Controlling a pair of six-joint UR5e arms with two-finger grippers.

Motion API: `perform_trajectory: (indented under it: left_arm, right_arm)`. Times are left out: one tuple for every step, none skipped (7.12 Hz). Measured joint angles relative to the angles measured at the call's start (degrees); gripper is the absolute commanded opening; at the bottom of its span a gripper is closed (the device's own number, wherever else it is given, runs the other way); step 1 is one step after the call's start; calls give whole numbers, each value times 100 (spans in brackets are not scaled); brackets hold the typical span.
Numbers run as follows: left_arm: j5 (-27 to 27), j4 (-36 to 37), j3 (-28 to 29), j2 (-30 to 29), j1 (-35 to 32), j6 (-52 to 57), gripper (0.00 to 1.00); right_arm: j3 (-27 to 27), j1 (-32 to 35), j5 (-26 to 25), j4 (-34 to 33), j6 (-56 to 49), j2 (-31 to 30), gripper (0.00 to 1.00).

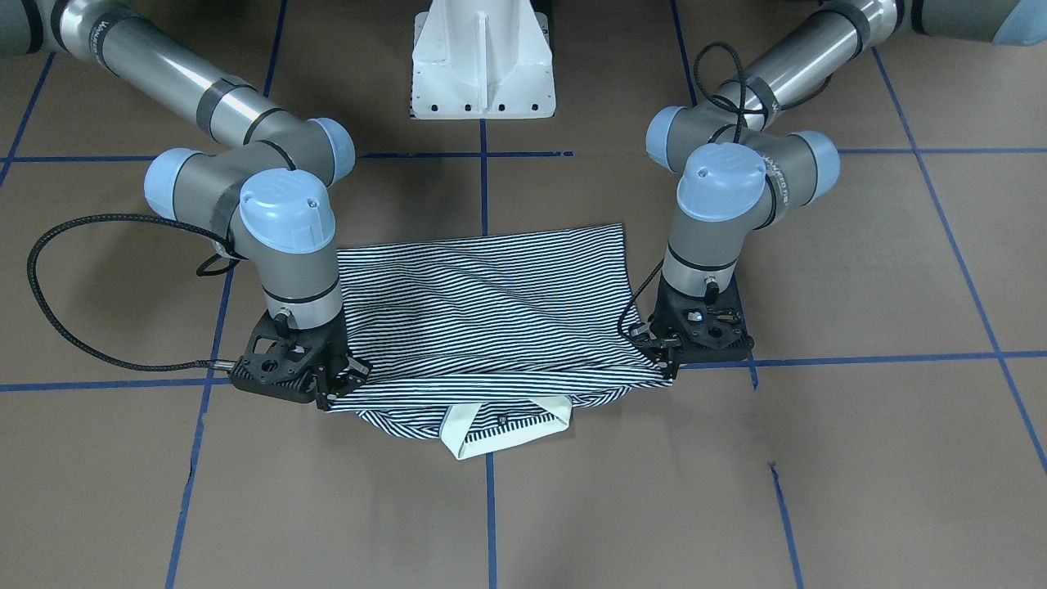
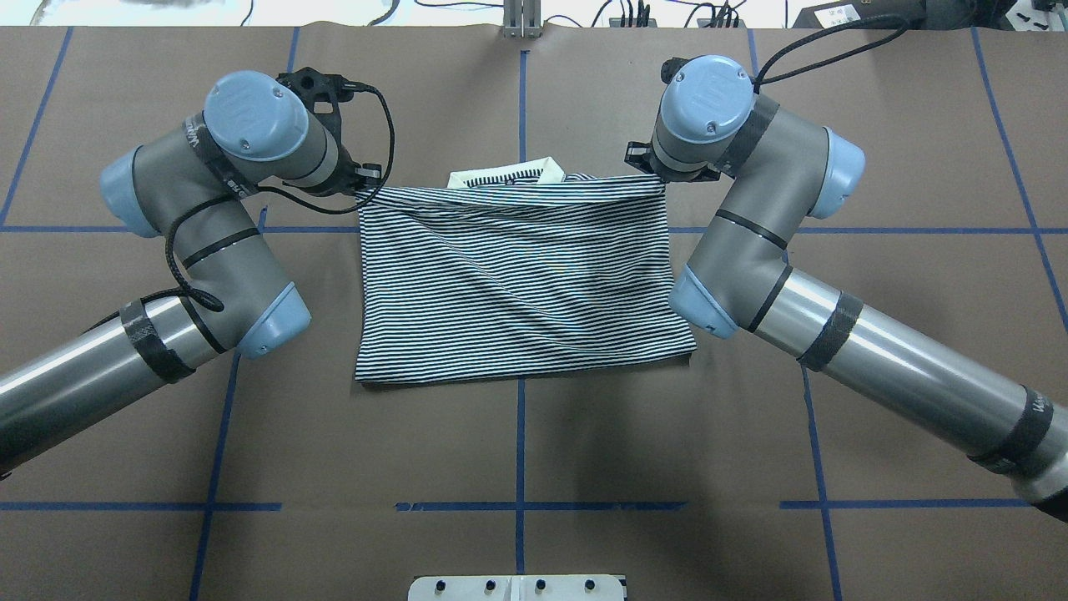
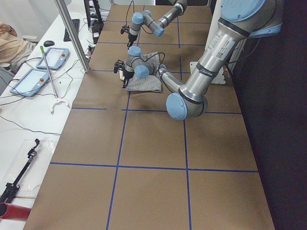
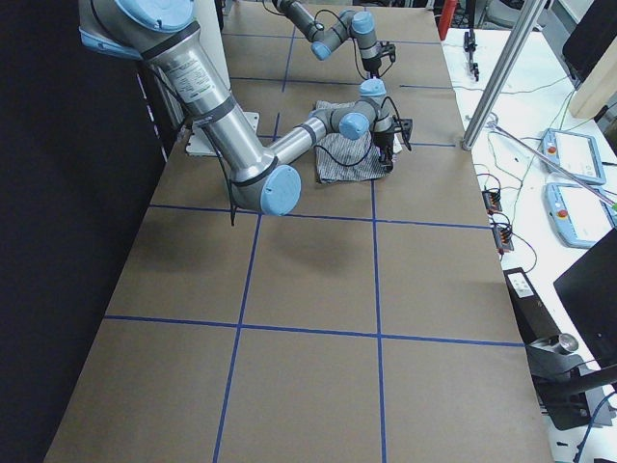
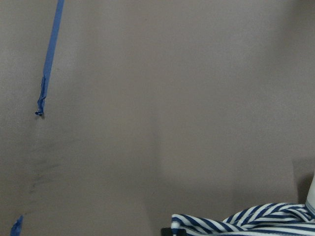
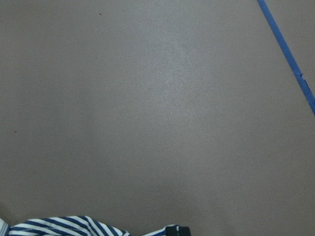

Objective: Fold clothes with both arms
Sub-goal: 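Open both grippers and raise them off the folded shirt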

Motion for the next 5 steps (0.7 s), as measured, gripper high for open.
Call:
perform_trajectory:
  left_arm:
    - [-1, -20, 16, 12, 35, -1, 70]
    - [0, -29, 12, 19, 61, 9, 100]
    - [-7, -46, -45, 38, 69, 122, 100]
    - [-28, -65, -250, 96, 67, 306, 100]
    - [-100, -80, -590, 229, 69, 415, 100]
  right_arm:
    - [-18, 2, -4, 10, -57, -10, 99]
    - [-35, 3, -15, 14, -97, -10, 100]
    - [-53, 10, -35, 15, -177, 3, 100]
    - [-30, 59, -23, 23, -393, 19, 100]
    - [30, 161, 72, 48, -734, 17, 100]
